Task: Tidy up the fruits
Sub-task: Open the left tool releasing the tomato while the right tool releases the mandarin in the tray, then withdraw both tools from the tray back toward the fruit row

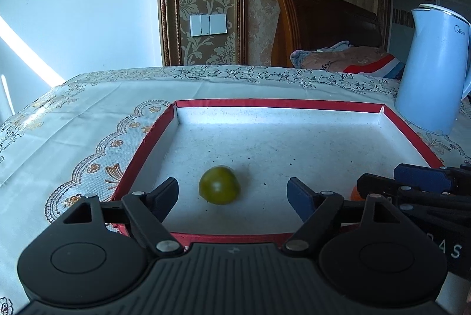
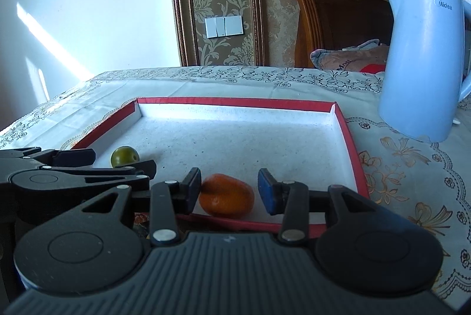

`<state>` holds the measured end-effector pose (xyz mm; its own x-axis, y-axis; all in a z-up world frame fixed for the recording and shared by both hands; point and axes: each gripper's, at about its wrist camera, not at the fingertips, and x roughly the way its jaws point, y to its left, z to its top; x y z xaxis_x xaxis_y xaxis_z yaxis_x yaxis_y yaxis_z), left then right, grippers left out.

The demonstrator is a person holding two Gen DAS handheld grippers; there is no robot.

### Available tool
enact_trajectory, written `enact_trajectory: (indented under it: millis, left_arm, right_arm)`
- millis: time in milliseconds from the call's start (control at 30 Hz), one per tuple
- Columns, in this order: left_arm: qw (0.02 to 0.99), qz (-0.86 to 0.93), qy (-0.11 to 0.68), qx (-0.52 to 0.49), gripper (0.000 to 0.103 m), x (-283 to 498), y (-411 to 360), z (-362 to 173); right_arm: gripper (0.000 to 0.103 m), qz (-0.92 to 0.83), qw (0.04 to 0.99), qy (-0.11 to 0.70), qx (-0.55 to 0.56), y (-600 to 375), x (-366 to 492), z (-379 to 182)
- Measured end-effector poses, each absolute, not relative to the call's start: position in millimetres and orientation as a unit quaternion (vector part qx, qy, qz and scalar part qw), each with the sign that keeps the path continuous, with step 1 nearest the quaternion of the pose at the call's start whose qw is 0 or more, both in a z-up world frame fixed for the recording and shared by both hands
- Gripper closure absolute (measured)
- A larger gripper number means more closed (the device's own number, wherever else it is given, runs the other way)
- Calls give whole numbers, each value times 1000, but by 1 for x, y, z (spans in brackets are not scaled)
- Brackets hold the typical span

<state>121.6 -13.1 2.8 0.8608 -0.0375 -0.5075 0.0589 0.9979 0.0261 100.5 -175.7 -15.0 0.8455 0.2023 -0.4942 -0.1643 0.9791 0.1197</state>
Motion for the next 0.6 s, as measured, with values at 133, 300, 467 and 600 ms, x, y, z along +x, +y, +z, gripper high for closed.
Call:
enact_trajectory:
  millis: [133,300,467,600]
  left_arm:
    - [968,-21,250,21,21,109,-6,7]
    - [971,-15,238,-22,21,87,23,15]
    - [968,-3,239,-76,21,65,60,15]
    - [967,4,235,-103,21,48,85,14]
  right_arm:
    - [47,87,965,241,51,-184,92,-9]
    - [48,85,967,226,84,-200,77,-4]
    - [48,94,964,220,112,-215,53,-7]
    - [48,108,959,235,115,-218,37,-15]
